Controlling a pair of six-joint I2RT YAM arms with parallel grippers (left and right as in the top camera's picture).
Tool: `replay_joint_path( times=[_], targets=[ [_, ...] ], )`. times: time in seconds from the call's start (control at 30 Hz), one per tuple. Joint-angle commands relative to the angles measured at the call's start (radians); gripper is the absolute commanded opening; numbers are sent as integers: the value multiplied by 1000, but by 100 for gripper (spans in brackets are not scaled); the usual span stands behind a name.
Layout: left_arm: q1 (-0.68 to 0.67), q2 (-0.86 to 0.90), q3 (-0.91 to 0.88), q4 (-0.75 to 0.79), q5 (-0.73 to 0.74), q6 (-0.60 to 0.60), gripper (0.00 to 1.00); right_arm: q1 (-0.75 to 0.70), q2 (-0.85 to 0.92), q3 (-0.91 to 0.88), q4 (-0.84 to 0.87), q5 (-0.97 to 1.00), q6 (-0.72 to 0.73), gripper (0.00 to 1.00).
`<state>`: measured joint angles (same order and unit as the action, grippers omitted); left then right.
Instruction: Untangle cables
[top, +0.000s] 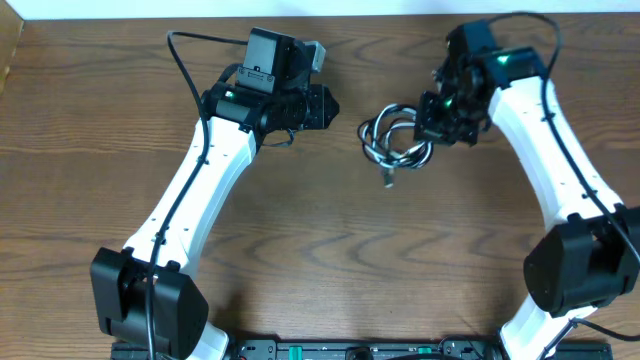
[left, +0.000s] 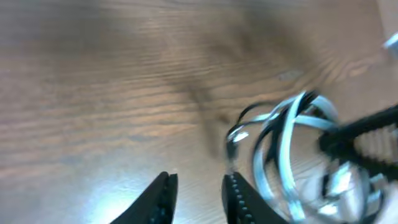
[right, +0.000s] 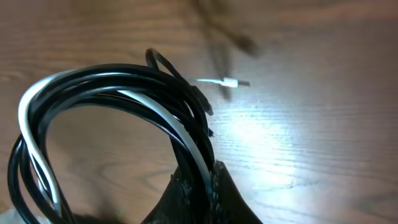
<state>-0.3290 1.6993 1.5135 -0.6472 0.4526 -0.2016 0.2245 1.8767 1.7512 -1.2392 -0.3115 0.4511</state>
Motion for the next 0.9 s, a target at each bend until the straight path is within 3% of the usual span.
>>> replay_joint_path(
  times=[0.0, 0.23, 0.43, 0.6, 0.7, 0.87],
  targets=[
    [-5, -66, 7, 0, -21, 168, 32, -29, 4, 37, -10, 5, -35, 1],
    [-127, -100, 7, 2, 95, 362, 34, -76, 37, 37, -8, -69, -72, 2],
    [-225, -67, -8, 42, 97, 371, 33, -81, 37, 37, 16, -72, -85, 1],
    [-264, 2, -8, 62, 97, 463, 33, -82, 37, 37, 13, -119, -146, 1],
    [-259, 64, -8, 124, 97, 397, 32, -84, 37, 37, 13, -117, -146, 1],
    [-222, 111, -8, 182, 88, 153, 34, -84, 37, 37, 17, -109, -146, 1]
  ],
)
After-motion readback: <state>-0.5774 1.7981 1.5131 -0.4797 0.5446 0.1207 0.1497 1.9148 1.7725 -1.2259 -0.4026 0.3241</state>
